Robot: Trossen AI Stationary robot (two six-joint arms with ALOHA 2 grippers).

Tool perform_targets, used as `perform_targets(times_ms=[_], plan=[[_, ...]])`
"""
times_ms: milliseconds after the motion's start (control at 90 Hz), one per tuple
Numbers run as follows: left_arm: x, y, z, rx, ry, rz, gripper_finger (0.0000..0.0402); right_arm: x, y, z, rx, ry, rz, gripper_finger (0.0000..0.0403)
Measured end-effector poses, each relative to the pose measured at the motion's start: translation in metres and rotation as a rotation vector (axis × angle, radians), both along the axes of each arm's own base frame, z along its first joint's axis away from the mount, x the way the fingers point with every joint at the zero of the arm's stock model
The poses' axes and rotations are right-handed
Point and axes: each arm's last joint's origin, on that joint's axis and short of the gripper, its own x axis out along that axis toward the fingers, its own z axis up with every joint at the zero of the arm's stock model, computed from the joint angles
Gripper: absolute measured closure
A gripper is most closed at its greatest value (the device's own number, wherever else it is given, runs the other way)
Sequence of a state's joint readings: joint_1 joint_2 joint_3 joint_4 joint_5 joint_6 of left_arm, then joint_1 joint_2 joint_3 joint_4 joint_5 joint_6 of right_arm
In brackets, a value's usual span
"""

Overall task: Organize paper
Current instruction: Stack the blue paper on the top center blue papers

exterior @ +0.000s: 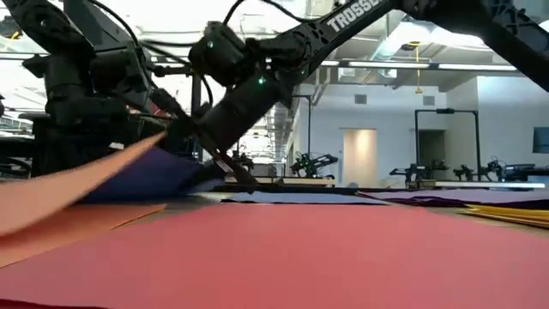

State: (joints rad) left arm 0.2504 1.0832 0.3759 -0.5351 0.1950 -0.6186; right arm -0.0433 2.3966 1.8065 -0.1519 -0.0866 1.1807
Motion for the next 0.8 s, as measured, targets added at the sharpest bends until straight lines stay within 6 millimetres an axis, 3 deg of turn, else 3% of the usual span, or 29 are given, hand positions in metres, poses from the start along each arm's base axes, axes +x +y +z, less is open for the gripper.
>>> perform_targets(times_ms=[122,289,500,656,800], plan=[[0.001,0.000,0.000,-0.005,-0.007,-0.011,0.0283,0.003,0.000,0.004,0.022,-0.039,-0.009,0.0280],[0.005,0.001,0.013,0.014,-0.024,-0.047,0.0283,0.002,-0.009,0.005,-0.024,-0.047,0.003,0.0388],[0.010,0.004,0.048,0.092,-0.045,-0.112,0.0283,-0.010,-0.051,0.036,-0.095,-0.049,-0.031,0.0402],[0.008,0.005,0.068,0.178,-0.022,-0.134,0.0283,-0.035,-0.092,0.074,-0.166,0.008,-0.047,0.0403],[0.005,0.005,0.077,0.188,-0.020,-0.141,0.0283,-0.077,-0.118,0.109,-0.220,0.202,-0.122,0.0403]])
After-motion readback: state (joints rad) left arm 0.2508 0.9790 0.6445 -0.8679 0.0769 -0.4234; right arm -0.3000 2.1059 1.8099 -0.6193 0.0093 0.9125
